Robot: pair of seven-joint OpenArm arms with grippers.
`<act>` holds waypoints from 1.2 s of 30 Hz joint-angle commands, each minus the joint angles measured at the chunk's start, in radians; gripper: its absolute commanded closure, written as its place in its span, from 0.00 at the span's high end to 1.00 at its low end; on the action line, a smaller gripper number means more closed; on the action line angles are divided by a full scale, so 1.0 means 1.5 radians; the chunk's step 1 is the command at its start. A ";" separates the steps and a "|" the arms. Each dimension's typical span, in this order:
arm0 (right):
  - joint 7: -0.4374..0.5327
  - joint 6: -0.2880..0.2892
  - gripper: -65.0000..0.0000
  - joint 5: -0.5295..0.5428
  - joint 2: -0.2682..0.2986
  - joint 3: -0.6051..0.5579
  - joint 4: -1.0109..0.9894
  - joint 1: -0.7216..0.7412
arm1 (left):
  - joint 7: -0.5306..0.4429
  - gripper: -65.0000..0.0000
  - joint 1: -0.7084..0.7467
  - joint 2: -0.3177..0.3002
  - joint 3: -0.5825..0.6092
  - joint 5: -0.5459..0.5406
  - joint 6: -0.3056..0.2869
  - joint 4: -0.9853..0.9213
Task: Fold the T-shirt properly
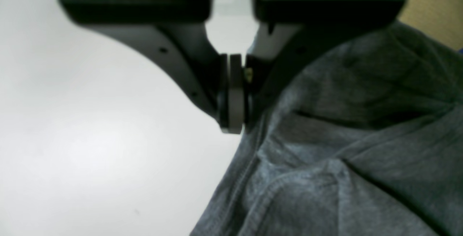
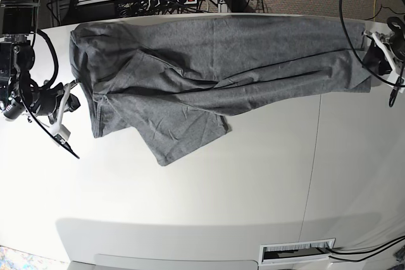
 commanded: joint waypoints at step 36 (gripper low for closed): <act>0.084 0.001 0.18 -0.063 -0.148 0.008 0.008 0.135 | 0.015 0.00 0.030 0.064 0.119 -0.146 -0.027 0.149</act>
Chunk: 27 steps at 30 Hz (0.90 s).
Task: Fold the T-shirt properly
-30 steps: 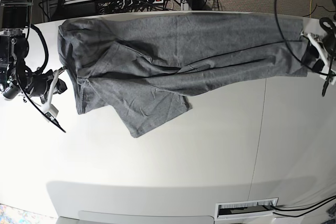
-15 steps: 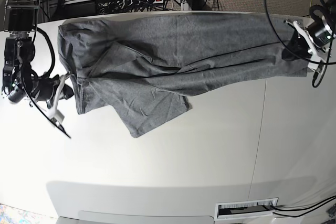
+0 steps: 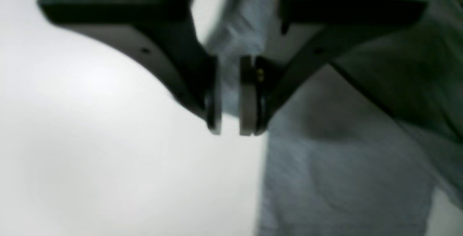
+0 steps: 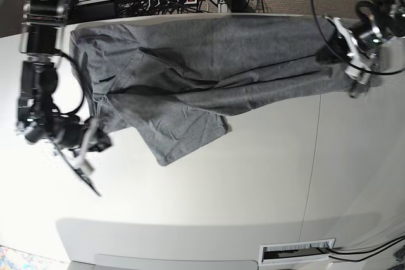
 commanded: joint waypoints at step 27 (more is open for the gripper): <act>0.386 0.001 0.38 -0.285 -0.138 0.005 -0.318 0.122 | -0.054 0.00 -0.019 -0.011 0.065 0.102 -0.004 0.009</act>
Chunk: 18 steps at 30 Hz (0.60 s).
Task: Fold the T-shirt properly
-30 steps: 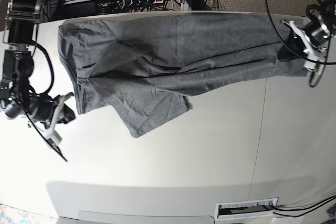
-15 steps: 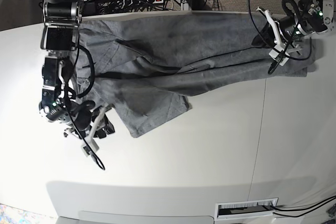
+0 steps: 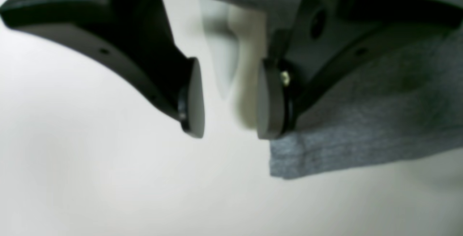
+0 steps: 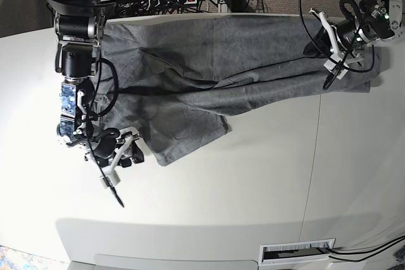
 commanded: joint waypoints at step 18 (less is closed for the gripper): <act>0.018 0.001 0.38 -0.129 -0.037 0.003 -0.080 0.020 | -0.027 0.00 -0.002 -0.011 -0.005 -0.012 -0.003 0.009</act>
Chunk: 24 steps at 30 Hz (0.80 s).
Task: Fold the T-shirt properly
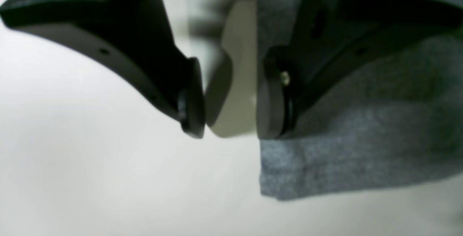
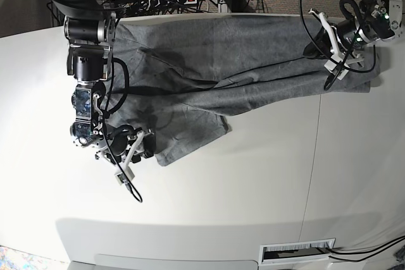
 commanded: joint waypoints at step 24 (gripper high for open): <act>-0.263 0.001 0.00 0.201 0.004 -0.001 0.106 0.025 | -0.017 0.00 -0.002 -0.011 -0.005 -0.012 -0.003 0.009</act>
